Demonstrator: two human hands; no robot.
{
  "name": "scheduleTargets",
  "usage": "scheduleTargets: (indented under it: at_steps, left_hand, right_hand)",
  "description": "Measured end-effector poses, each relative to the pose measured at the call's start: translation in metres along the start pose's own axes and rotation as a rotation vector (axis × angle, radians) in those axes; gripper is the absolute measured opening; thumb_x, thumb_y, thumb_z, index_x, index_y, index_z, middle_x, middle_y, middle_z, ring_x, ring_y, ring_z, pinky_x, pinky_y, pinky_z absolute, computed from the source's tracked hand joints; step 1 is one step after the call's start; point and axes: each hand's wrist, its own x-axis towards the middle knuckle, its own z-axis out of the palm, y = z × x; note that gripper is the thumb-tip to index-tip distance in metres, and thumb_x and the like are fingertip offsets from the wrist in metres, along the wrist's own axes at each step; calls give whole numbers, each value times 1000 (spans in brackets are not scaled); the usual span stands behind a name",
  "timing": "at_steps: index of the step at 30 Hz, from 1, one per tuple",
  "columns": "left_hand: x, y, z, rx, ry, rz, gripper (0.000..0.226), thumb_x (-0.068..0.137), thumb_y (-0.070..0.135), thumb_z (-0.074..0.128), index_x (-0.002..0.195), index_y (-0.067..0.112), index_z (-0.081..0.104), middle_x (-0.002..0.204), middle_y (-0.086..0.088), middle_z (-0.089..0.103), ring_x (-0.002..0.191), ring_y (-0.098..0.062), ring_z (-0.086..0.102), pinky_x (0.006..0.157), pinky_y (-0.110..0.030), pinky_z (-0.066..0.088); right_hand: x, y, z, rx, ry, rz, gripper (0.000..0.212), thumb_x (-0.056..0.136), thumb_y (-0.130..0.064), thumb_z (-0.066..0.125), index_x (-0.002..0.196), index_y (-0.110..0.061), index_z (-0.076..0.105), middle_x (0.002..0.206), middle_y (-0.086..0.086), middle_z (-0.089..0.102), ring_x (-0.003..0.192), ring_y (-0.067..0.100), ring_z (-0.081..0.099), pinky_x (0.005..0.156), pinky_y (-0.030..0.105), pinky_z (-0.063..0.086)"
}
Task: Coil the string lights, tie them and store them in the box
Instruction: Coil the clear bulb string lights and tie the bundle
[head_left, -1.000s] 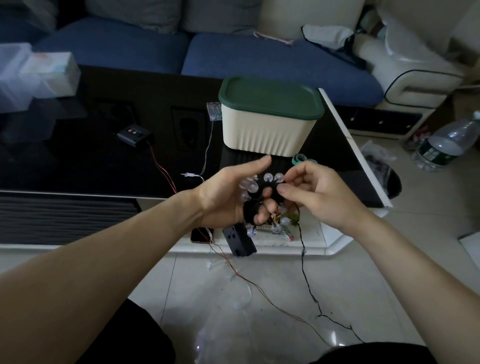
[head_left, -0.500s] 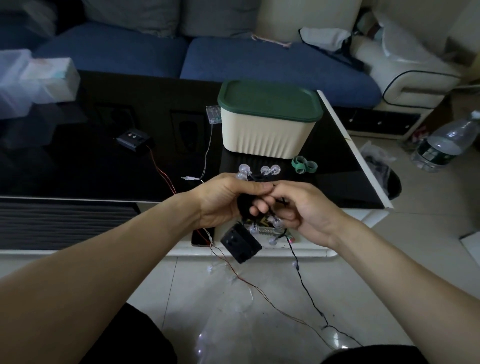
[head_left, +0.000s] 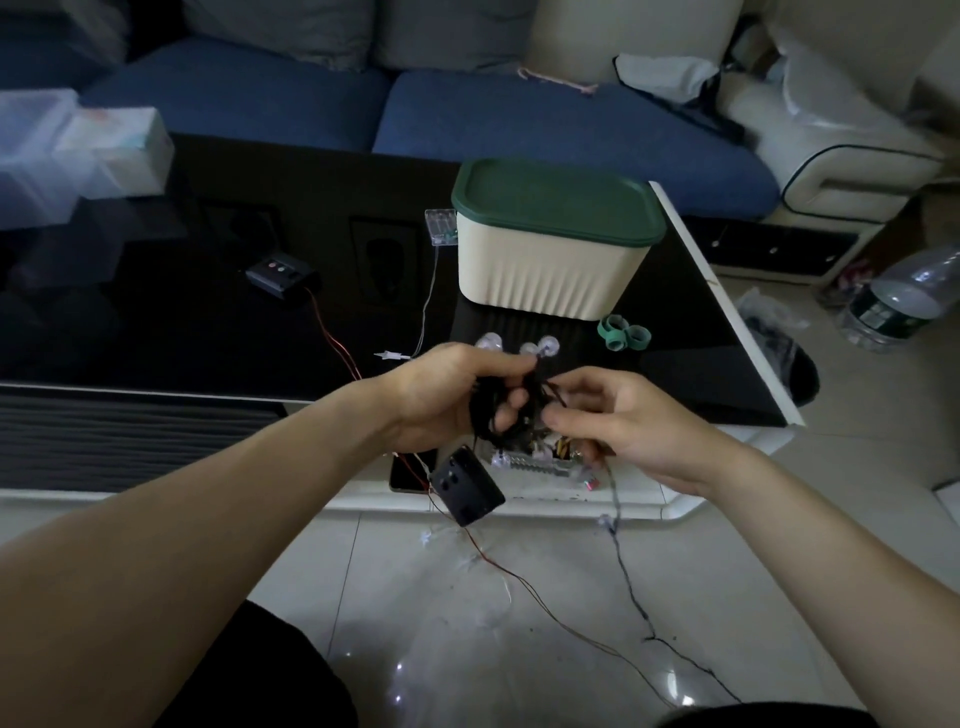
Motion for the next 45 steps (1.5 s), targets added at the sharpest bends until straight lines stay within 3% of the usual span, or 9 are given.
scheduleTargets:
  at_steps: [8, 12, 15, 19, 23, 27, 32, 37, 45]
  left_hand:
    - [3, 1, 1, -279, 158, 159, 28, 96, 10, 41, 69, 11, 43, 74, -15, 67, 65, -24, 70, 59, -24, 53]
    - [7, 1, -2, -273, 298, 193, 28, 92, 11, 45, 65, 12, 41, 66, -11, 60, 53, -21, 61, 57, -27, 46]
    - [8, 0, -9, -270, 421, 214, 28, 89, 15, 47, 62, 16, 39, 61, -6, 54, 47, -18, 50, 56, -28, 37]
    - [5, 4, -21, -289, 544, 240, 27, 88, 14, 47, 63, 15, 39, 59, -6, 53, 44, -17, 48, 53, -27, 36]
    - [2, 1, -25, -182, 502, 165, 26, 92, 13, 47, 67, 14, 42, 60, -6, 56, 46, -17, 53, 54, -27, 39]
    - [4, -3, -23, -226, 436, 179, 20, 96, 10, 54, 77, 7, 56, 72, -9, 63, 56, -16, 62, 55, -24, 50]
    - [0, -1, -11, -332, 312, 231, 5, 89, 1, 63, 92, -2, 65, 87, -12, 71, 70, -13, 66, 77, -20, 58]
    - [-4, 3, 2, -294, 305, 211, 9, 91, 6, 62, 85, 0, 64, 74, -6, 65, 56, -11, 58, 52, -18, 48]
    - [-6, -4, 20, -258, 340, 233, 24, 98, 15, 55, 78, 3, 58, 75, -13, 71, 63, -19, 70, 52, -21, 51]
  right_hand:
    - [-5, -5, -26, 3, 38, -82, 20, 84, -30, 70, 67, -19, 71, 67, 10, 60, 79, 25, 63, 86, 28, 48]
    - [-13, -6, -30, 236, -103, 53, 34, 84, -32, 67, 97, -1, 67, 73, 10, 60, 62, 21, 60, 57, 32, 54]
    - [-21, -7, -38, 3, -160, 207, 49, 84, -44, 67, 113, -4, 67, 83, 12, 65, 48, 14, 50, 43, 23, 39]
    - [-26, -3, -48, -143, -13, 284, 36, 97, -39, 60, 94, -5, 70, 60, 3, 50, 43, 10, 37, 42, 20, 31]
    - [-28, -7, -44, -143, 227, 47, 30, 98, -31, 61, 85, -6, 71, 55, 1, 51, 46, 10, 42, 48, 15, 39]
    - [-32, -20, -26, -315, 161, -78, 22, 96, -26, 65, 87, -10, 77, 54, -6, 62, 46, -2, 53, 54, 5, 40]
    - [-30, -23, -6, -477, 158, -134, 19, 92, -25, 70, 75, -19, 76, 45, -11, 54, 41, 3, 43, 51, 15, 39]
    - [-31, -26, 4, -474, 174, -143, 24, 92, -27, 71, 69, -20, 72, 41, -11, 51, 39, 3, 41, 49, 16, 38]
    - [-43, -42, 9, -469, -3, -108, 26, 82, -15, 71, 58, -18, 63, 42, -10, 51, 43, 4, 44, 53, 20, 40]
